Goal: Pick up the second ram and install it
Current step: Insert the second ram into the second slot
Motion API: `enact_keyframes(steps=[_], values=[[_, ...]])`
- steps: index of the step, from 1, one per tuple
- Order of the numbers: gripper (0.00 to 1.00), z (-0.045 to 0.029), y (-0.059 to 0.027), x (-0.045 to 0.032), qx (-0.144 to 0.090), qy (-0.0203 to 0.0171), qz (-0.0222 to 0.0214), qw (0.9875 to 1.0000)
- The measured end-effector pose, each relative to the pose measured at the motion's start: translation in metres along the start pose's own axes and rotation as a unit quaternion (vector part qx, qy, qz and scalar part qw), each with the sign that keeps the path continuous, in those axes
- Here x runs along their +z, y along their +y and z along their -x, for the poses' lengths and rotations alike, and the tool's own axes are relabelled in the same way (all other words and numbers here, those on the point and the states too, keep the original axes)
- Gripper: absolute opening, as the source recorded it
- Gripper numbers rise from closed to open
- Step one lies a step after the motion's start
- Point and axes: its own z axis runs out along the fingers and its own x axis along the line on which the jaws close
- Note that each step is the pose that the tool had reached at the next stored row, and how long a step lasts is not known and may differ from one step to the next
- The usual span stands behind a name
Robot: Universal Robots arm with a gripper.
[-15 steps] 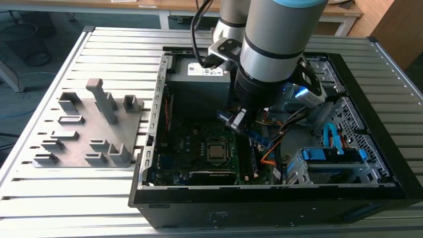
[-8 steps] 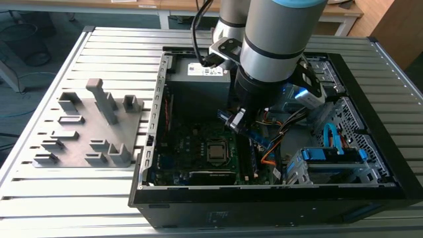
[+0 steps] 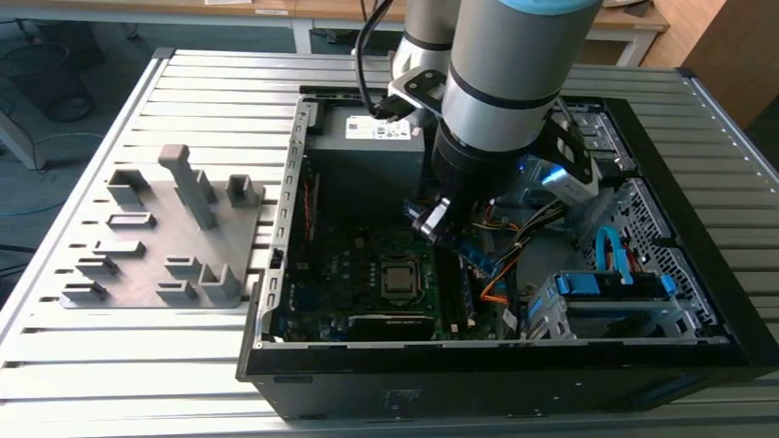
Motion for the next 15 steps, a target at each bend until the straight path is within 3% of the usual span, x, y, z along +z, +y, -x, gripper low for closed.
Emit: enact_keyframes(steps=[15], values=[[0.14,0.0000,0.0000,0.0005,0.050,-0.0019,-0.0031,0.9988]])
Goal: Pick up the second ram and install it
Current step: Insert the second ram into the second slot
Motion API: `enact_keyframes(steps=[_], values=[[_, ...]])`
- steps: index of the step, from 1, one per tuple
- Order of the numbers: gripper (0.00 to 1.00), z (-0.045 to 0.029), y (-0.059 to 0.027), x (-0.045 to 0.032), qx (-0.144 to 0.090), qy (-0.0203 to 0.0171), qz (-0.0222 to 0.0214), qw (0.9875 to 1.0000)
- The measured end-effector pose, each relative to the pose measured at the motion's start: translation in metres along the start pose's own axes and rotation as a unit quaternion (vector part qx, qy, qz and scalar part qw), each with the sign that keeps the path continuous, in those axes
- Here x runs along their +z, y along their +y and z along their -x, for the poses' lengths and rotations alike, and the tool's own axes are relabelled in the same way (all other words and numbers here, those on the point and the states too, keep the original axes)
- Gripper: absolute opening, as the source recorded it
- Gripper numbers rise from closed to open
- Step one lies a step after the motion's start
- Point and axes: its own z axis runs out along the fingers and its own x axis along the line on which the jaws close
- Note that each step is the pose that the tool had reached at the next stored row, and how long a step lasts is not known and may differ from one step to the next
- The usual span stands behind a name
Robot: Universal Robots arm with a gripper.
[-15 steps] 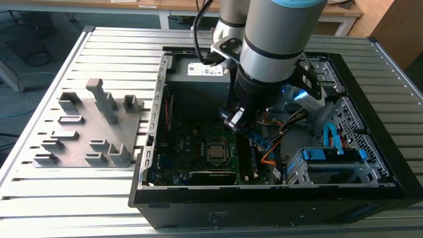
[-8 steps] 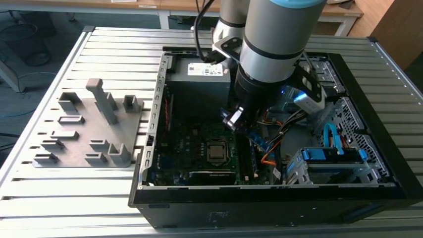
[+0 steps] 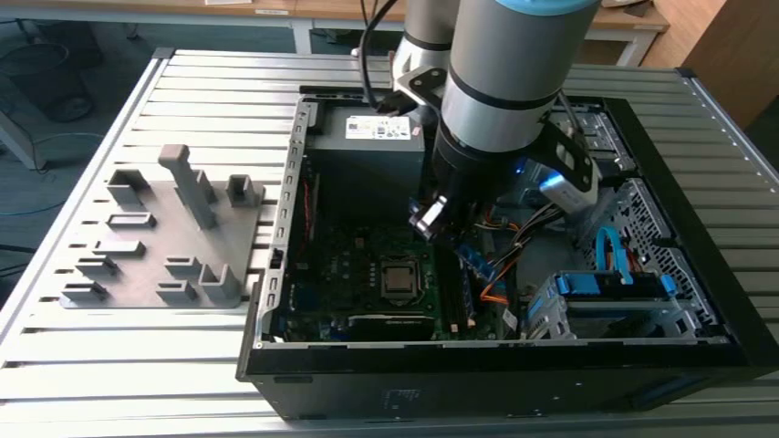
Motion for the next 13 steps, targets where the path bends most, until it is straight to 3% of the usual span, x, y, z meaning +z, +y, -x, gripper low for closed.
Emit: enact_keyframes(steps=[13], values=[[0.14,0.0000,0.0000,0.0004,0.039,-0.0014,-0.0025,0.9993]])
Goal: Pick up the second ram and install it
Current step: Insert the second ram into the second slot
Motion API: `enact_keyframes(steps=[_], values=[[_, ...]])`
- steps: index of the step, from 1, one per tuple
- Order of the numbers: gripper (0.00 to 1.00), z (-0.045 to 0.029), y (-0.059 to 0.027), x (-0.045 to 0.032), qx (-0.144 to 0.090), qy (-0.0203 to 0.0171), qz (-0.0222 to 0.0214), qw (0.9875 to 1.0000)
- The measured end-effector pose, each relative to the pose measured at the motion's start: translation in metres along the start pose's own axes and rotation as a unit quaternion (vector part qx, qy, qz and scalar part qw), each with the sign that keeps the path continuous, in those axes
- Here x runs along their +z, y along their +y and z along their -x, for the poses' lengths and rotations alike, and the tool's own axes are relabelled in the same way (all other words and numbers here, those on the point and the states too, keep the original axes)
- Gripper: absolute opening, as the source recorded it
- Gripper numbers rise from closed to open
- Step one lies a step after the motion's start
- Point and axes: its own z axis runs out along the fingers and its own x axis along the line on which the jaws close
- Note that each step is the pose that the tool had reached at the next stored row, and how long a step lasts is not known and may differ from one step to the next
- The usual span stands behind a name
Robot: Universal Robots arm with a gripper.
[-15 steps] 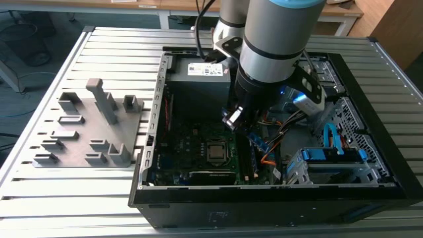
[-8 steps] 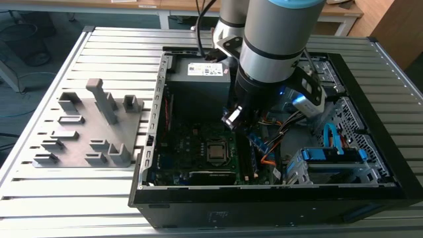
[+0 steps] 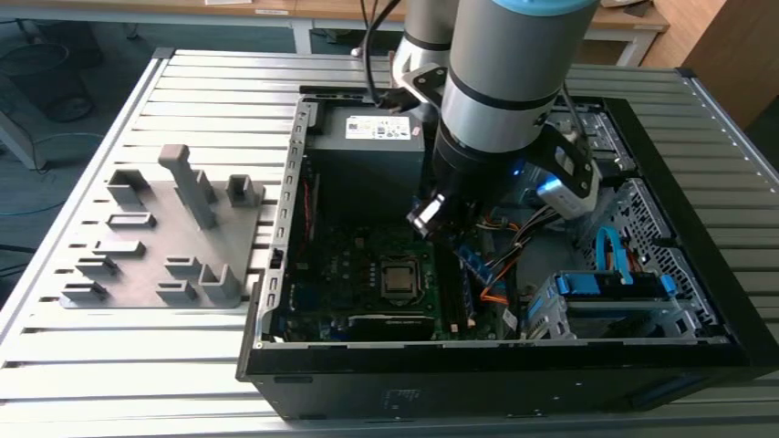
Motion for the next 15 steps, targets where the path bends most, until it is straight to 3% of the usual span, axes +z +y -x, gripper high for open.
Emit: enact_keyframes(steps=[9,15], values=[[0.14,0.0000,0.0000,0.0003,0.028,-0.0008,-0.0021,0.9996],[0.14,0.0000,0.0000,0.0005,0.055,-0.0016,-0.0041,0.9985]])
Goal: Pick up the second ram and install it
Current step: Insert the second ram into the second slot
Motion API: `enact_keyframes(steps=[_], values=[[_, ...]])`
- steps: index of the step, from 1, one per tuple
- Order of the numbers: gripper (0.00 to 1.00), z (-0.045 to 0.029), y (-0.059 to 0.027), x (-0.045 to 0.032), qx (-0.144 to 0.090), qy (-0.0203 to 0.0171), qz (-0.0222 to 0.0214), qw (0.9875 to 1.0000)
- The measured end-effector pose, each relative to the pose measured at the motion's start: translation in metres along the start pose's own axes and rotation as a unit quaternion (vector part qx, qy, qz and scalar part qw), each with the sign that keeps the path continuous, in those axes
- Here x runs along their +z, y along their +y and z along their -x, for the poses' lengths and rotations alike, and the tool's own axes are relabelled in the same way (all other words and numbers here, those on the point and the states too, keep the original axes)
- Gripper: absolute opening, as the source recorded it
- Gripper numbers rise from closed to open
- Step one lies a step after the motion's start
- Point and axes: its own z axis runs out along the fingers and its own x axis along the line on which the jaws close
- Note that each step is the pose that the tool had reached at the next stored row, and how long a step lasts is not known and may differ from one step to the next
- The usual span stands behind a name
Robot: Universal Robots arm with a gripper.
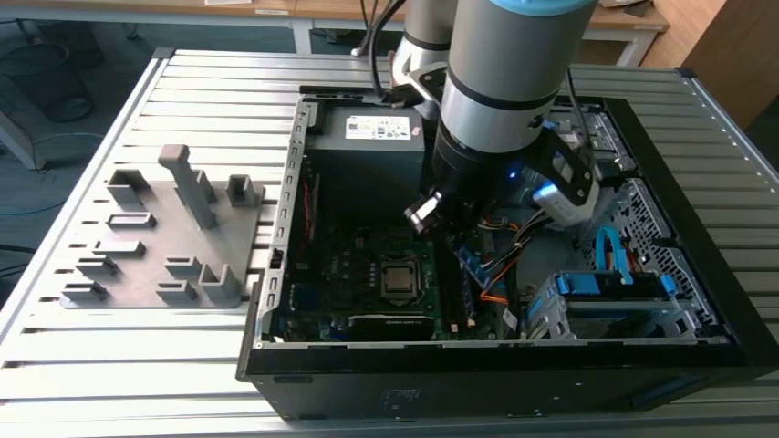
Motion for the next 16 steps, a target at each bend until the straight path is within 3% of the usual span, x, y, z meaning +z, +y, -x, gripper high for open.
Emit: enact_keyframes(steps=[16], values=[[0.14,0.0000,0.0000,0.0002,0.046,-0.0004,-0.0054,0.9989]])
